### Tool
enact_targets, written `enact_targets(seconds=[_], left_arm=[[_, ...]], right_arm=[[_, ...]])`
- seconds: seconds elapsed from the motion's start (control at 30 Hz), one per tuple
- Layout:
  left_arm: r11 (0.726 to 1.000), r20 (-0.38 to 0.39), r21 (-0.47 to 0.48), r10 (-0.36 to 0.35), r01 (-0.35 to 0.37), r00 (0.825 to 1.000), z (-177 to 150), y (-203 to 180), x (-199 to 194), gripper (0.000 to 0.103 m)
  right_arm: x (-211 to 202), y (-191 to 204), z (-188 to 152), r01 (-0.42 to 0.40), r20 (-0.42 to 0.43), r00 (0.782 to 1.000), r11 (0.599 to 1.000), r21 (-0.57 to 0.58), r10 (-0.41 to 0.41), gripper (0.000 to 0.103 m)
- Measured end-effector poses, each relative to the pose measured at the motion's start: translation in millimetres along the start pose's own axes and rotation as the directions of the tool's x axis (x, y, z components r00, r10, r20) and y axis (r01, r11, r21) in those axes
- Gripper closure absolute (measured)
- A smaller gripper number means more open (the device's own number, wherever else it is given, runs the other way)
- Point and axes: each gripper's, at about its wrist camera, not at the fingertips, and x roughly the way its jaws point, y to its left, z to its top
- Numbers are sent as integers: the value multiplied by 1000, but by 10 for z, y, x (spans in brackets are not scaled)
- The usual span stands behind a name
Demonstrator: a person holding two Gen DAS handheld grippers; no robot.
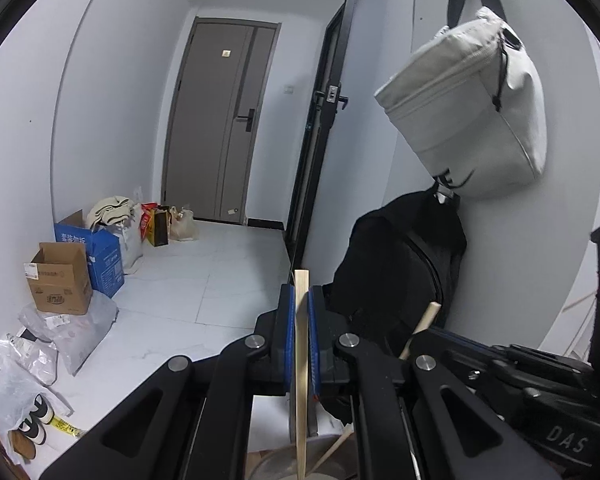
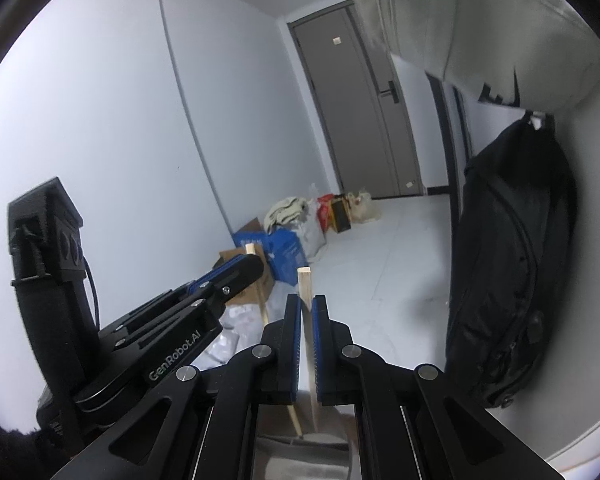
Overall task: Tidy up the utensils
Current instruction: 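Raise both tools with their chopsticks and carry them over the utensil holder, then open both tools to drop the chopsticks into the utensil holder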
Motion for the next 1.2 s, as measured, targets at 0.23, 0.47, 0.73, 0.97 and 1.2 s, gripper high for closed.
enact_targets(seconds=[0.23, 0.47, 0.73, 0.97, 1.2], left_arm=[[997, -63, 35, -72, 74, 995, -73, -14, -10, 100], [987, -185, 12, -157, 162, 970, -70, -2, 19, 100], [996, -206, 8, -80, 83, 975, 17, 12, -203, 47], [997, -246, -9, 68, -72, 967, -127, 160, -470, 40], [984, -323, -39, 151, -173, 934, -410, 239, -622, 37]], right_arm=[[65, -22, -193, -20, -35, 999, 1000, -19, 20, 98], [74, -132, -258, -82, -74, 994, 996, 48, 85, 95], [-189, -364, -293, -47, -52, 997, 979, 199, 58, 86], [-530, -343, -395, -11, -45, 999, 977, 215, 22, 64], [-735, -222, -612, -9, -66, 998, 979, 206, 23, 54]])
